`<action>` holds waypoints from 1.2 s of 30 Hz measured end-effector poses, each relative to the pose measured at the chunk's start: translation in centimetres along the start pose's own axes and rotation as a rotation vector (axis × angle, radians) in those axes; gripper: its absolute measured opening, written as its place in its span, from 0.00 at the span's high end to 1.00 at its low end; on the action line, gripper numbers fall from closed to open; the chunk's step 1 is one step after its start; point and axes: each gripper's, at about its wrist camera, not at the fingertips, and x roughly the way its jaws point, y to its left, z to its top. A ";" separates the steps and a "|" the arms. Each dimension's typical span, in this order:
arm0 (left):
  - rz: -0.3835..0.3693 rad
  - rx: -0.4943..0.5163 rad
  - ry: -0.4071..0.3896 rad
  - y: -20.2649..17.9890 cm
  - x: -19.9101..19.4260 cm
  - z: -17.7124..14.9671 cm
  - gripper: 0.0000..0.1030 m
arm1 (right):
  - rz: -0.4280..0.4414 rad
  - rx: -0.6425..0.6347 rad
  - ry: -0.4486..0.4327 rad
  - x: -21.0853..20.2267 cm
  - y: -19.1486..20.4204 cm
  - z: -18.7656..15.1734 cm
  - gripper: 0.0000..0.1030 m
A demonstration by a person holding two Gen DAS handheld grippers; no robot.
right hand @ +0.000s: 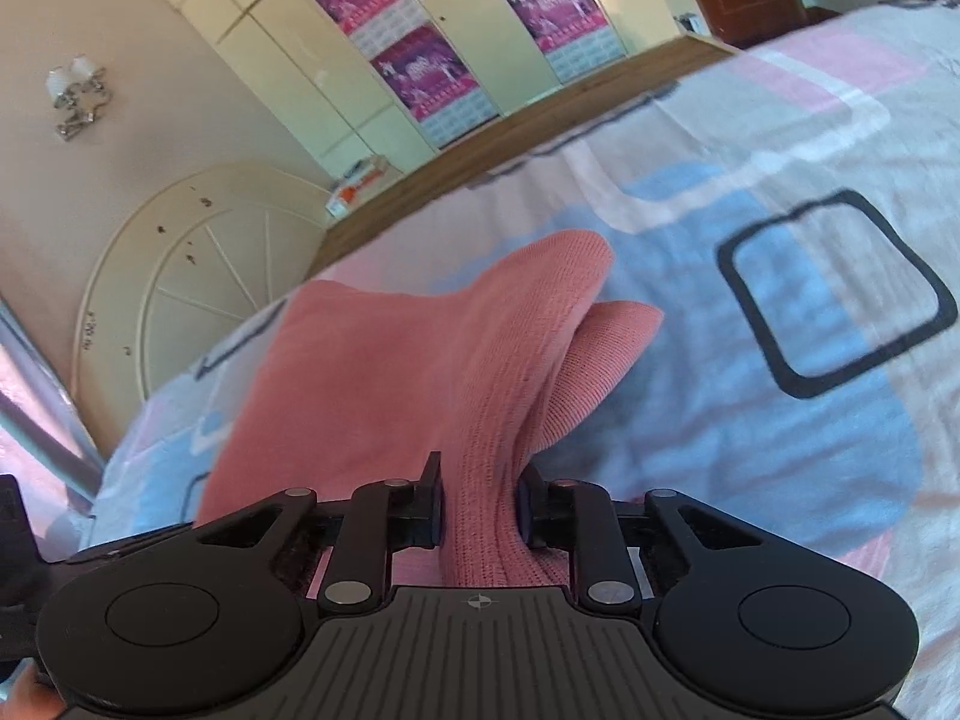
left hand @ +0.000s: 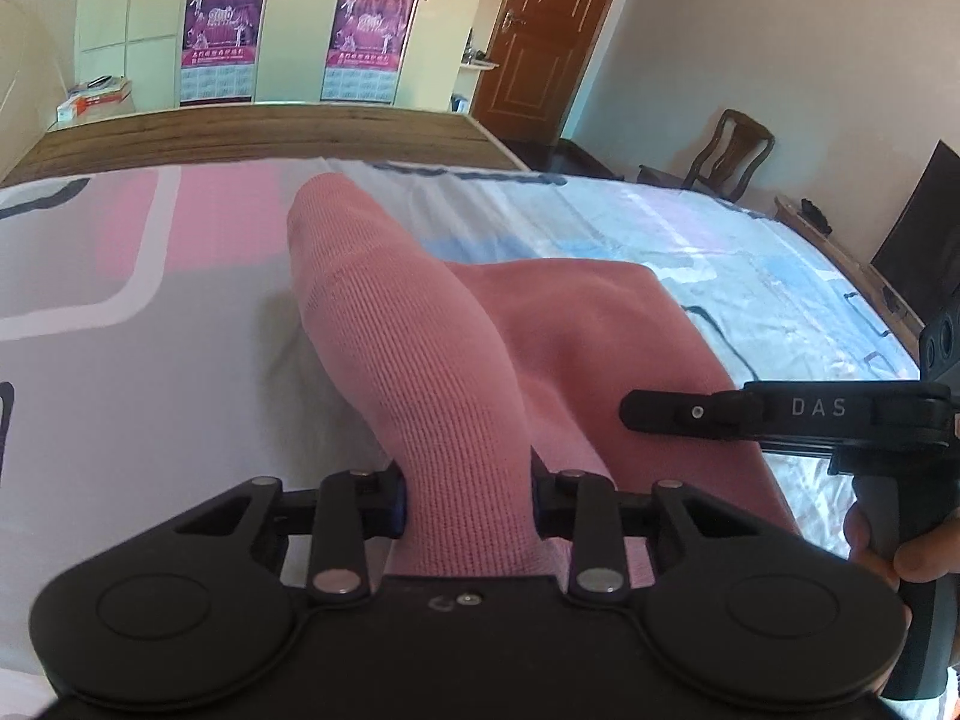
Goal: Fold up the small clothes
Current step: 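Grasp the strip end with both grippers and lift it up, then fold the lifted end over onto the rest of the strip with both grippers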
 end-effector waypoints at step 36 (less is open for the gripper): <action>0.146 -0.114 -0.091 36.1 -17.2 -2.5 0.69 | 0.154 -0.063 0.131 22.8 33.6 -9.3 0.80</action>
